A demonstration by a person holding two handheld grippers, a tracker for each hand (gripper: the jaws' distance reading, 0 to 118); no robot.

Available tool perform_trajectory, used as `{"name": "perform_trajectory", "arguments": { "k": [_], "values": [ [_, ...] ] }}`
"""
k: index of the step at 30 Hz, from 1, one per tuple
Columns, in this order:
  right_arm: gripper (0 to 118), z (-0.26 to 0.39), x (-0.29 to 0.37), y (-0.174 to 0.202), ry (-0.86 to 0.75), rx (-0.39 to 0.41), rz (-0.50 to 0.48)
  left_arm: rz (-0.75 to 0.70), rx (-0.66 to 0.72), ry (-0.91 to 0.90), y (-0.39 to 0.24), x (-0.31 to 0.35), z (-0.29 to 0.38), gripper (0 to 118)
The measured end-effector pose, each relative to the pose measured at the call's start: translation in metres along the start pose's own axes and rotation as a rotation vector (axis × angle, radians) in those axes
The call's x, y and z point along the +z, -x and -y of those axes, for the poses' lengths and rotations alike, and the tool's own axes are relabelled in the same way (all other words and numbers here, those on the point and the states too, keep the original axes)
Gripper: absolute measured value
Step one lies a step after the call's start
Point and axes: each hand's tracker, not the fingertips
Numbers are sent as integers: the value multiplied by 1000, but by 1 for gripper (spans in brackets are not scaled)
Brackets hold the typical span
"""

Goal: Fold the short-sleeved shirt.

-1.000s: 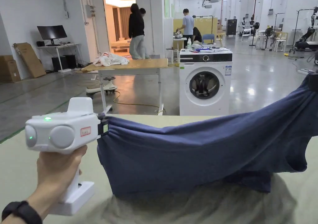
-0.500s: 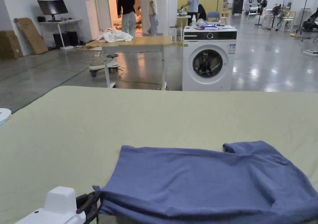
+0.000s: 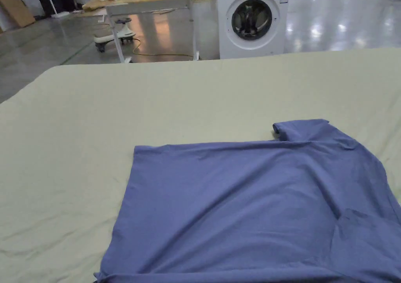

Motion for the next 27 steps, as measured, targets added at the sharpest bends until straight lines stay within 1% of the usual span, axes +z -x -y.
{"name": "perform_trajectory", "arguments": {
  "k": [1, 2, 3, 4, 5, 6, 7, 8, 9, 10, 11, 12, 13, 15, 17, 21, 22, 23, 24, 25, 26, 27],
  "values": [
    [2, 2, -2, -2, -3, 6, -3, 9, 5, -1, 1, 0, 3, 0],
    [8, 4, -4, -3, -3, 11, -6, 13, 22, -18, 2, 1, 5, 7],
    [21, 6, -4, -4, -6, 20, -3, 11, 30, -25, 3, 2, 5, 18],
    [43, 8, -5, -5, -8, 34, 13, 2, 28, -30, 2, 4, 5, 33],
    [59, 9, -4, -7, -5, 47, 26, -25, 23, -45, 2, 8, 4, 62],
    [60, 9, -2, -8, -15, 45, 35, -51, 13, -58, 1, 12, 1, 77],
    [60, 8, 3, -8, -37, 35, 47, -82, -8, -86, -2, 19, -2, 85],
    [60, 6, 7, -8, -54, 30, 45, -99, -27, -129, -5, 28, -7, 86],
    [59, 4, 12, -7, -86, 23, 34, -107, -44, -156, -9, 35, -12, 86],
    [60, 3, 20, -4, -171, 33, 5, -127, -65, -191, -16, 44, -18, 86],
    [60, 2, 27, -1, -237, 47, -2, -135, -86, -224, -22, 51, -23, 86],
    [60, -2, 33, 5, -257, 69, 14, -132, -107, -255, -28, 60, -29, 86],
    [60, -7, 38, 12, -276, 92, 16, -115, -124, -272, -33, 68, -36, 86],
    [60, -14, 47, 24, -316, 118, 9, -132, -159, -318, -47, 83, -47, 86],
    [60, -21, 56, 38, -350, 142, -22, -148, -185, -374, -62, 97, -56, 86],
    [60, -31, 65, 58, -374, 163, -86, -100, -176, -434, -82, 116, -67, 83],
    [58, -33, 65, 63, -370, 170, -93, -90, -172, -438, -86, 119, -70, 82],
    [46, -33, 65, 66, -370, 178, -103, -81, -170, -437, -89, 121, -72, 77],
    [30, -34, 66, 71, -373, 197, -109, -69, -160, -443, -91, 124, -73, 70],
    [15, -34, 66, 74, -379, 205, -101, -61, -153, -448, -93, 125, -75, 57],
    [9, -34, 66, 78, -382, 215, -86, -55, -146, -452, -94, 126, -77, 37],
    [7, -34, 65, 80, -377, 224, -91, -50, -127, -459, -95, 126, -78, 24]
  ]
}}
